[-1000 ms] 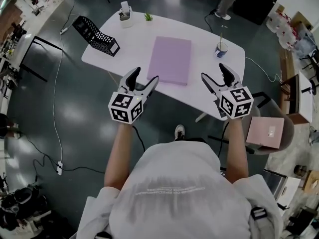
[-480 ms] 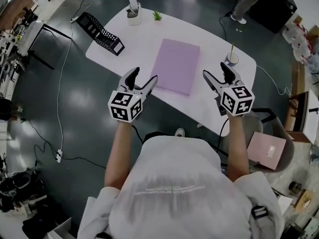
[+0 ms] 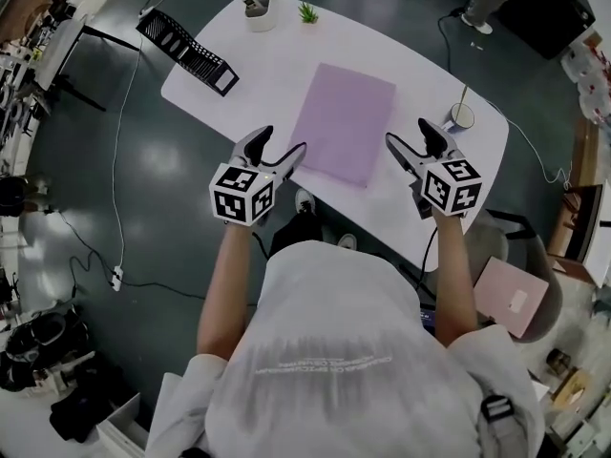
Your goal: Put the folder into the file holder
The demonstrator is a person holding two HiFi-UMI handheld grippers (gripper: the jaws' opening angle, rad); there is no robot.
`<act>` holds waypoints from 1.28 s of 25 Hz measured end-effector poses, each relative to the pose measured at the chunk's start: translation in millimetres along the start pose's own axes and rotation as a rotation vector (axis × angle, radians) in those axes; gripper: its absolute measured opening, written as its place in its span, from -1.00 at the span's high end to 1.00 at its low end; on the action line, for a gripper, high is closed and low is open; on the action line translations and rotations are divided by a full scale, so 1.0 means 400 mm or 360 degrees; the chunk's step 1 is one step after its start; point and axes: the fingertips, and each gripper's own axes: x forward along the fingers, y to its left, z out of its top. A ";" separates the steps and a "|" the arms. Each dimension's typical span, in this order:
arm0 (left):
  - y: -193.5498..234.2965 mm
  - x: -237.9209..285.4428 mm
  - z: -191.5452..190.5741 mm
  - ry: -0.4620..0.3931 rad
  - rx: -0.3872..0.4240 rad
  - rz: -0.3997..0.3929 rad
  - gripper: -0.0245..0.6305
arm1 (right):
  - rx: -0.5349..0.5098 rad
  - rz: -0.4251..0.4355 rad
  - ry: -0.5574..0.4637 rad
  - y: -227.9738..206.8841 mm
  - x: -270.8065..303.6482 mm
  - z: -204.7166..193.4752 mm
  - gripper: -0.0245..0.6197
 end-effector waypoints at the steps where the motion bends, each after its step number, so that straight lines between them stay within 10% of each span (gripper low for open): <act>1: 0.009 0.017 -0.006 0.0027 -0.0014 -0.0018 -0.07 | 0.0028 -0.0006 0.0013 -0.009 0.012 -0.008 -0.18; 32: 0.218 0.524 -0.297 0.0592 -0.0631 -0.0278 -0.08 | 0.0938 -0.0229 0.0406 -0.223 0.316 -0.367 -0.20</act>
